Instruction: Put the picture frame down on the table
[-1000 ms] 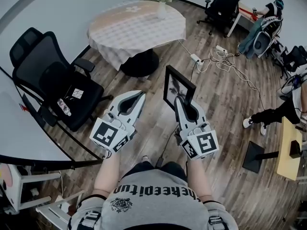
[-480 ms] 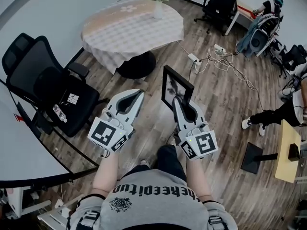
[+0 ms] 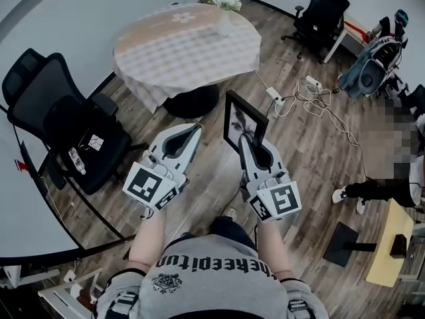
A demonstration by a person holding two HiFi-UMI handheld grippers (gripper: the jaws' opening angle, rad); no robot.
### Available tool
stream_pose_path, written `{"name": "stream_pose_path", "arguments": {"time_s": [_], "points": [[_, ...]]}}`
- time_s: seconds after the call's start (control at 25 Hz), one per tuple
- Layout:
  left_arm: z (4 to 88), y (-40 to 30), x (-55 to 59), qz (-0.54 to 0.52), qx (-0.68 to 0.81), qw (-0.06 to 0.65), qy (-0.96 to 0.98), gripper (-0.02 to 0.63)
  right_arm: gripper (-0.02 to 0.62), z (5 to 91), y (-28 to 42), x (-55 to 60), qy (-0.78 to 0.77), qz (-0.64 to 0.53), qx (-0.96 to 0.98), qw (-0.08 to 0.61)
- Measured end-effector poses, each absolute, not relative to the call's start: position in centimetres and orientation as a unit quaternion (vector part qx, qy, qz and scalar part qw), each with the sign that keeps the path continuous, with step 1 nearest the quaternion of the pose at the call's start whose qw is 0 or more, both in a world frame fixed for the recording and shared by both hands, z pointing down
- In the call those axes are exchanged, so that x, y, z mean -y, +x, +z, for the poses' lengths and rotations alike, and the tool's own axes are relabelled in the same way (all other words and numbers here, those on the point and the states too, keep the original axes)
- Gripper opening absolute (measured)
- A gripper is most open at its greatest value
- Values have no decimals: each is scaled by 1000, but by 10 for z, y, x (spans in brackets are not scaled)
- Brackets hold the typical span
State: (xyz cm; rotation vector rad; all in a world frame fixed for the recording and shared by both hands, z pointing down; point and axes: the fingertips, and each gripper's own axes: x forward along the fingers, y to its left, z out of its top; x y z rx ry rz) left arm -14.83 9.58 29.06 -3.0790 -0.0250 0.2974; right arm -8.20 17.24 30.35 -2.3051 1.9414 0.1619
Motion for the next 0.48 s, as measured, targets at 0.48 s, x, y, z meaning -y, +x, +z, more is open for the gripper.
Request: {"name": "stream_pose_path", "arguments": {"time_s": [0.48], "points": [[284,-40,-102,107,-33,33,-993,15,21,301,29,-174,-736,58,-672,56]]}}
